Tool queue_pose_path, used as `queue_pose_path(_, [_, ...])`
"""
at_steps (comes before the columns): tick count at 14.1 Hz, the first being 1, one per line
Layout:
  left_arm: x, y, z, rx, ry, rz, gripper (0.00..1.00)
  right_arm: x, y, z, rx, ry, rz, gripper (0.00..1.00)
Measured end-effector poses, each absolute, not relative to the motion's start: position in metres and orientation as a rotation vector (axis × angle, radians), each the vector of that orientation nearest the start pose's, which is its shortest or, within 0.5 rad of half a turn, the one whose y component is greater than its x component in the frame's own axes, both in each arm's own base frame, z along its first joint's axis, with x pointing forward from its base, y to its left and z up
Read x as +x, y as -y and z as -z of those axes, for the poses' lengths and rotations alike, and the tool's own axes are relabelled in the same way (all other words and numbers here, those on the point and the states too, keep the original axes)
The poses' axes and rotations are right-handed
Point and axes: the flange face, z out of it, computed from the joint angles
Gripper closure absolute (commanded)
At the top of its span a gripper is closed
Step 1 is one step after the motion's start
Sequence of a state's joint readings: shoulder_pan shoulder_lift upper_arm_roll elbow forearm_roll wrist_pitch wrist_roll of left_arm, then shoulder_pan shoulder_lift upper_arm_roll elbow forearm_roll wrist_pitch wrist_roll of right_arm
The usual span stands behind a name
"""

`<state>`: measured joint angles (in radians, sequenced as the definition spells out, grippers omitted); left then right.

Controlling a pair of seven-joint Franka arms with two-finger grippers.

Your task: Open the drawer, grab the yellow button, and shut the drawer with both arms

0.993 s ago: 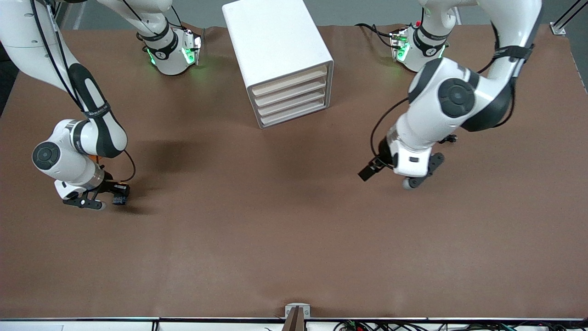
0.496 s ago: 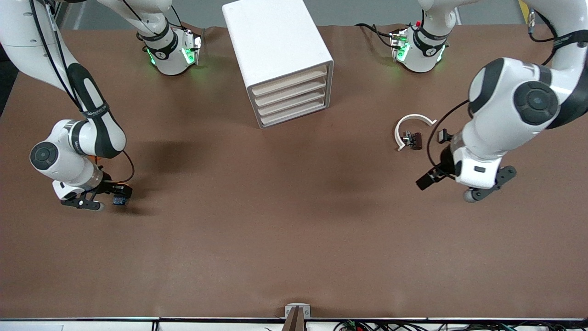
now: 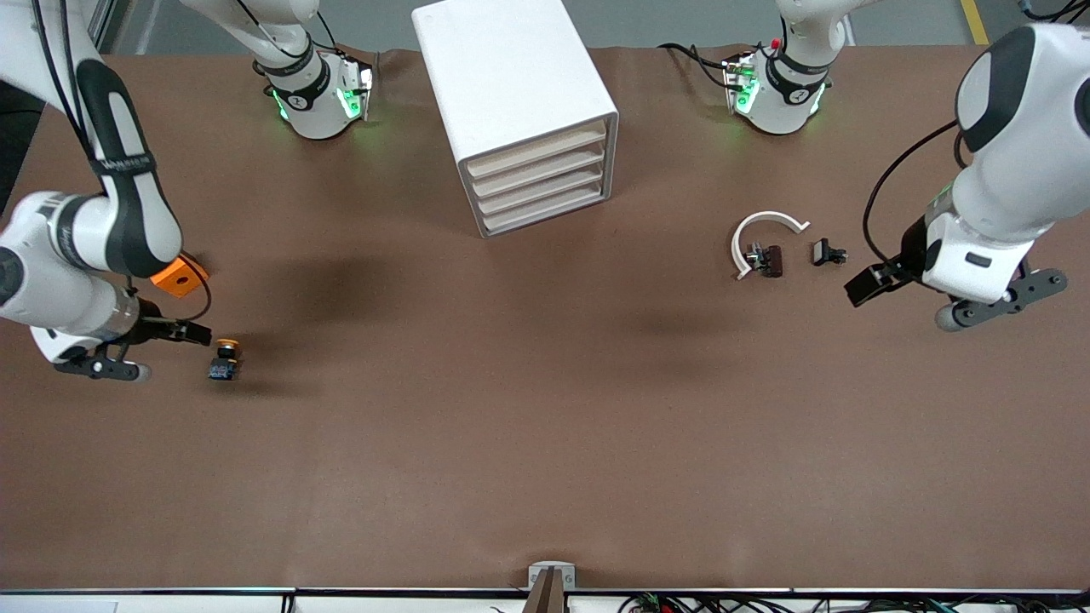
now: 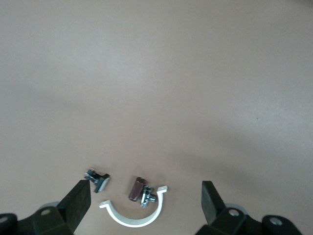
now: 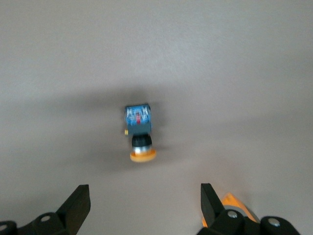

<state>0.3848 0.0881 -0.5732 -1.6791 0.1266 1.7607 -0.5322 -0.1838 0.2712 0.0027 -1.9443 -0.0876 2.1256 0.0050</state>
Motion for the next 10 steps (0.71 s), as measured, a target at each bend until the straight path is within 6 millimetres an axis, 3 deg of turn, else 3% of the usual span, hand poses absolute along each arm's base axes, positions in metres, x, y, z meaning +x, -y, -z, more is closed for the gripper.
queue_pose_path(3, [0.57, 0.077, -0.563, -3.019, 0.418, 0.051, 0.0, 0.566, 0.106, -0.409, -3.191, -0.22, -0.235, 0.0])
queue_pose_path(5, [0.565, 0.054, -0.573, -3.033, 0.328, 0.059, 0.0, 0.556, 0.096, -0.453, -3.183, -0.21, -0.303, 0.0])
queue_pose_path(8, [0.543, 0.005, -0.596, -3.096, 0.228, 0.07, 0.0, 0.547, 0.074, -0.499, -3.178, -0.169, -0.348, 0.0])
queue_pose_path(10, [0.525, -0.01, -0.609, -3.111, 0.229, 0.046, 0.0, 0.542, 0.066, -0.522, -3.179, -0.155, -0.364, 0.0])
